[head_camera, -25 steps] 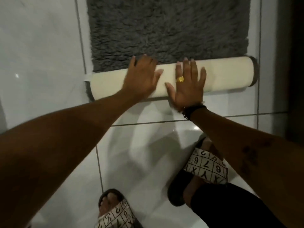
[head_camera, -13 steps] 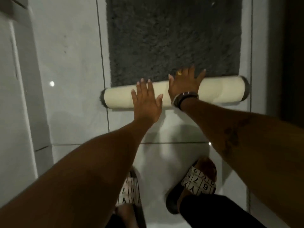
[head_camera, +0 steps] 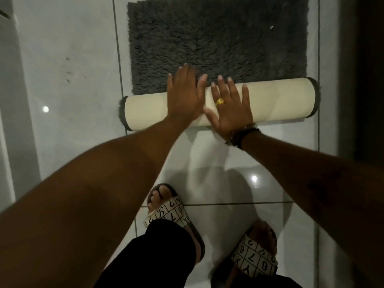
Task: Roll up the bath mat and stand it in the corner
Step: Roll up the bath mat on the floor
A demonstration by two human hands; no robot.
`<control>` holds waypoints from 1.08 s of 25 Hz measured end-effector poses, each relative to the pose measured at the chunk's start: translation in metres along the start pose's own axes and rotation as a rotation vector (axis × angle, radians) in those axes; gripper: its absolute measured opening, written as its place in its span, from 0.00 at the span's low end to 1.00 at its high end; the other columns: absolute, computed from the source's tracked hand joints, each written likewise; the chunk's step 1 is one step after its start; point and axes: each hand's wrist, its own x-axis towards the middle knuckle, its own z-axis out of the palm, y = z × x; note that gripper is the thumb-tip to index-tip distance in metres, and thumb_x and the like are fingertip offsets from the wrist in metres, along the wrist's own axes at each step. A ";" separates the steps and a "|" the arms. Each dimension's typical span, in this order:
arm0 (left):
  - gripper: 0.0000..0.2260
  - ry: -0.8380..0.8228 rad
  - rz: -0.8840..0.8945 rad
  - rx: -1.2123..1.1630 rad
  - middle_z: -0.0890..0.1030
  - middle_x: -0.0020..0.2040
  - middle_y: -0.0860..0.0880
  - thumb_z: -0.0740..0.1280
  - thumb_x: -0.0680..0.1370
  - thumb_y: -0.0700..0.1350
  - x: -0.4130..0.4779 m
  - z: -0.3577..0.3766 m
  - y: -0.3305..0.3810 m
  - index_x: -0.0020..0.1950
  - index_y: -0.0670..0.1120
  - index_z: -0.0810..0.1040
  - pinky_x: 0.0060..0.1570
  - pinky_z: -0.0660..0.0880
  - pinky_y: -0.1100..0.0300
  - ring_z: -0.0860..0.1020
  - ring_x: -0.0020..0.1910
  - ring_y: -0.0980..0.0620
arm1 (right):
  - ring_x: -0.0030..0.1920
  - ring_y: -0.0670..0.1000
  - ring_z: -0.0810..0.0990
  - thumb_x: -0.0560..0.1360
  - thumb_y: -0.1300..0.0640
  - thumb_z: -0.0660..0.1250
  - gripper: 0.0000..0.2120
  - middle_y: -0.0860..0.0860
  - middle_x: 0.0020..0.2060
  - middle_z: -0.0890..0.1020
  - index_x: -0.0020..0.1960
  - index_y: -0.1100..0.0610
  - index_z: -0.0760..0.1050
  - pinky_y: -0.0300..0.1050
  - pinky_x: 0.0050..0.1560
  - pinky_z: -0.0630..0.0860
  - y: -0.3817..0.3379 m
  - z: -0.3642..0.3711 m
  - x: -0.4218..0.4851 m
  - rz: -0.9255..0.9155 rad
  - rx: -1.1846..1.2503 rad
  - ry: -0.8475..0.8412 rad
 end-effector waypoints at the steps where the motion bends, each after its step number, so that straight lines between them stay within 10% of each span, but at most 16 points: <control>1: 0.25 0.032 -0.003 0.000 0.69 0.77 0.41 0.49 0.85 0.54 -0.003 -0.003 0.004 0.75 0.41 0.69 0.79 0.55 0.42 0.65 0.78 0.44 | 0.77 0.60 0.54 0.79 0.40 0.48 0.32 0.58 0.78 0.57 0.78 0.57 0.53 0.66 0.74 0.48 0.003 -0.007 0.020 0.017 -0.027 -0.019; 11: 0.28 -0.162 0.188 0.199 0.61 0.81 0.40 0.50 0.84 0.58 0.019 -0.016 -0.017 0.81 0.44 0.59 0.79 0.49 0.40 0.57 0.81 0.41 | 0.79 0.57 0.47 0.82 0.40 0.42 0.31 0.56 0.80 0.50 0.79 0.58 0.49 0.64 0.77 0.44 0.023 -0.070 0.113 0.321 0.073 -0.133; 16: 0.26 -0.162 0.083 0.150 0.72 0.75 0.41 0.45 0.85 0.55 0.124 -0.024 -0.012 0.72 0.46 0.73 0.77 0.52 0.37 0.65 0.78 0.42 | 0.75 0.60 0.61 0.81 0.44 0.51 0.28 0.60 0.76 0.62 0.74 0.60 0.62 0.64 0.72 0.56 0.025 -0.074 0.109 0.040 0.022 0.259; 27: 0.26 0.143 -0.015 0.056 0.67 0.79 0.42 0.46 0.84 0.54 0.140 -0.034 0.023 0.74 0.44 0.71 0.79 0.53 0.41 0.62 0.80 0.44 | 0.73 0.61 0.65 0.79 0.40 0.43 0.32 0.60 0.73 0.68 0.75 0.59 0.61 0.61 0.73 0.59 0.052 -0.090 0.228 -0.039 -0.140 -0.017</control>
